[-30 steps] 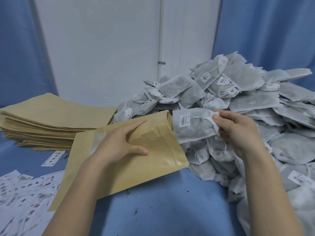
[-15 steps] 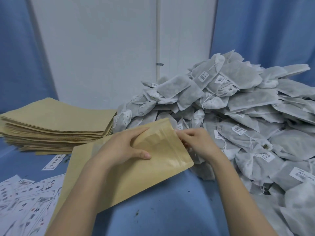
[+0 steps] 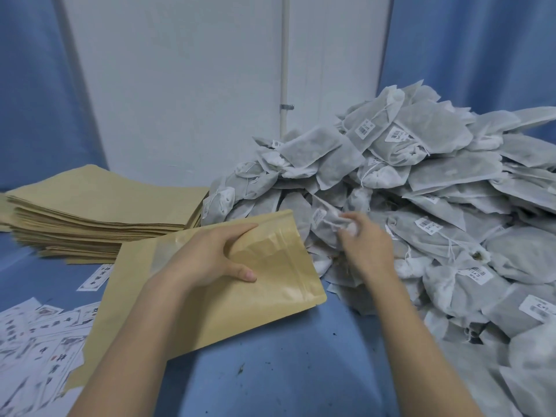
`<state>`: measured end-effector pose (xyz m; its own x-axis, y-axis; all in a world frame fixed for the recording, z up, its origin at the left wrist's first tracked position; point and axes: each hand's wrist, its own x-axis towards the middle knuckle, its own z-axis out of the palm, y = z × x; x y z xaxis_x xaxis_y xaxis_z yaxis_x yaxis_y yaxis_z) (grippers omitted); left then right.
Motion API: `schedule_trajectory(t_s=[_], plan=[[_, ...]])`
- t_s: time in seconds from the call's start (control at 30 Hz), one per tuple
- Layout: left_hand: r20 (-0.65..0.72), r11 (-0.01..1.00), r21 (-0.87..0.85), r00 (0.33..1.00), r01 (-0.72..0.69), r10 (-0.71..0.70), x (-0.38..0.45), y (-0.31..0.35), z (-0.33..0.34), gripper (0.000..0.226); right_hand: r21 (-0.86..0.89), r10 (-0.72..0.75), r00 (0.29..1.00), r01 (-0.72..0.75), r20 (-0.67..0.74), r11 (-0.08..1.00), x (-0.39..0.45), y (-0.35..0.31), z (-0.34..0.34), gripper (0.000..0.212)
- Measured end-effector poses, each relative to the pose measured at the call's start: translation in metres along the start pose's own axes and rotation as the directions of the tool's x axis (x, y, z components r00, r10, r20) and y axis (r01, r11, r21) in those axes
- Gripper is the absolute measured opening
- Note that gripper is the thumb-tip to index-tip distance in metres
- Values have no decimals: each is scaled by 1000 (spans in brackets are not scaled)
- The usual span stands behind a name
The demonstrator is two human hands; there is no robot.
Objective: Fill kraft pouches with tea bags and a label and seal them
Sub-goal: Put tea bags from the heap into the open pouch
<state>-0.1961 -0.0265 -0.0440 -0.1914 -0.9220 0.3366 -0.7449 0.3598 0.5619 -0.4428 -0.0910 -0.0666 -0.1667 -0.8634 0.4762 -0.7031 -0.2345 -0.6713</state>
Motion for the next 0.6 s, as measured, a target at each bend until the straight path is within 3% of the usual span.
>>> schedule_trajectory(t_s=[0.13, 0.23, 0.33, 0.43, 0.53, 0.6], plan=[[-14, 999, -25, 1000, 27, -27, -2, -4, -2, 82, 255, 4, 995, -30, 104, 967, 10, -3, -50, 24], [-14, 998, -37, 999, 41, -42, -3, -3, -3, 83, 352, 2, 971, -89, 241, 932, 7, -3, -68, 21], [-4, 997, -49, 998, 60, -60, -4, 0, -6, 84, 284, -70, 898, -62, 434, 957, 0, -11, -68, 23], [24, 997, -47, 998, 67, -66, -4, 5, -7, 83, 161, -157, 801, 77, 578, 984, -11, -31, -48, 24], [49, 996, -58, 997, 61, -58, -4, 9, -6, 80, 221, -204, 745, 78, 635, 972, -24, -48, -19, 29], [65, 997, -59, 997, 50, -47, -4, 13, -6, 79, 228, -160, 743, 10, 650, 974, -29, -51, -4, 19]])
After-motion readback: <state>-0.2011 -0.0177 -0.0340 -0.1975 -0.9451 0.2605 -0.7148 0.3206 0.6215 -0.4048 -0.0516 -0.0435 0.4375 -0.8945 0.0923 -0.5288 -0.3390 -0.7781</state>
